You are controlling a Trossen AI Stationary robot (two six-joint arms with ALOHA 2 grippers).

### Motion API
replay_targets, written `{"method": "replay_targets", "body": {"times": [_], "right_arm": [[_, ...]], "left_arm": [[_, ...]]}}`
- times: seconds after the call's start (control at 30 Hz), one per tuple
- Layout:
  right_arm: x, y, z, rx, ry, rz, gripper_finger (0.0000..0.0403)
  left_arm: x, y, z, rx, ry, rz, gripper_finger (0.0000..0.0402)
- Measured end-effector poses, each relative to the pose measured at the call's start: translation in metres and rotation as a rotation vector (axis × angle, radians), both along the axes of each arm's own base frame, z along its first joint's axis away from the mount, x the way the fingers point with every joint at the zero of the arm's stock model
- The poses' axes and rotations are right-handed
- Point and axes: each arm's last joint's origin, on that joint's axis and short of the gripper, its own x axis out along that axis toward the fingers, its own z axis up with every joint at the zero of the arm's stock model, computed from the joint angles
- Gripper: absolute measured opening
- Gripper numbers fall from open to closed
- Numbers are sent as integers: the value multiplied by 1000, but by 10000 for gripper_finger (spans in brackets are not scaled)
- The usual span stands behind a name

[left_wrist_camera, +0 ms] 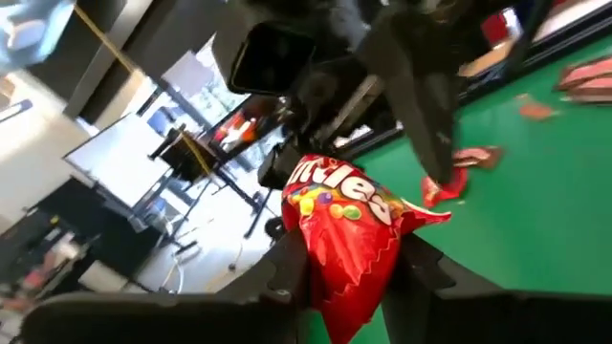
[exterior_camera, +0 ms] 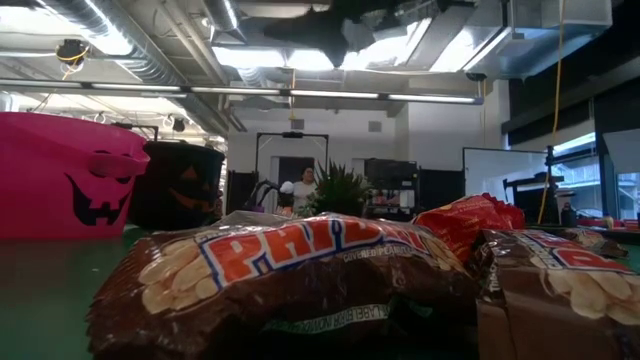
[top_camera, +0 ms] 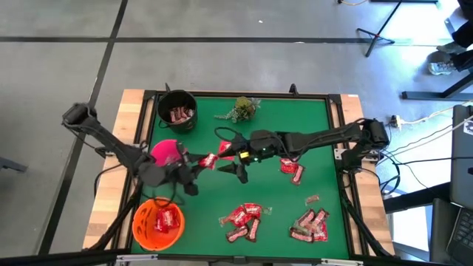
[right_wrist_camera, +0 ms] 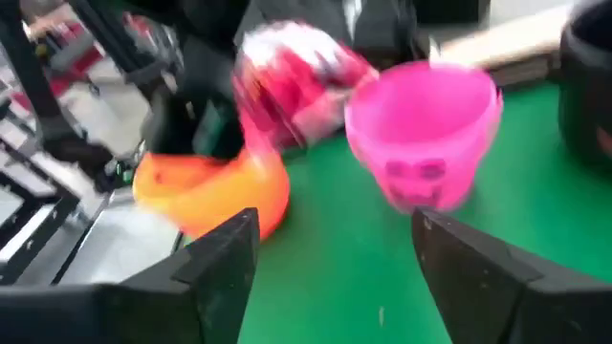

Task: Sort candy
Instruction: Put the red candy into the orange bucket

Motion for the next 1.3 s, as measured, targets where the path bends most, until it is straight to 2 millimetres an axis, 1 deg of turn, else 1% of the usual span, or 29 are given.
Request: {"method": "replay_targets", "body": {"times": [0.1,0.23,0.33,0.47,0.6,0.73,0.87,0.93,1.03,1.13,1.17,1.23,1.3], "right_arm": [[-9,2,9,15,31,11,274],[-15,12,8,-18,70,-12,269],[-16,21,9,-23,60,9,265],[-18,29,9,-39,63,-2,265],[-18,28,9,-44,58,-10,264],[-17,27,9,-44,59,-11,264],[-17,27,9,-45,58,-11,264],[-17,28,9,-44,58,-10,264],[-17,27,9,-44,58,-11,264],[-17,27,9,-48,57,-21,264],[-17,27,9,-51,56,-28,264],[-17,27,9,-53,54,-36,264],[-17,27,10,-54,45,-43,264]], "left_arm": [[-16,-17,5,-8,-19,-70,78],[-46,-45,20,-28,-47,-184,78],[-72,-67,29,-74,-49,-310,78],[-112,-91,46,-224,-49,-496,78],[-149,-105,54,-400,-19,-657,78],[-174,-109,49,-485,27,-744,78],[-189,-106,38,-610,99,-738,78],[-192,-102,30,-702,163,-711,78],[-194,-95,17,-822,319,-654,78],[-195,-87,5,-950,476,-528,78],[-195,-83,3,-971,507,-480,78],[-192,-78,-2,-978,515,-403,78],[-189,-75,-7,-976,532,-359,82]]}}
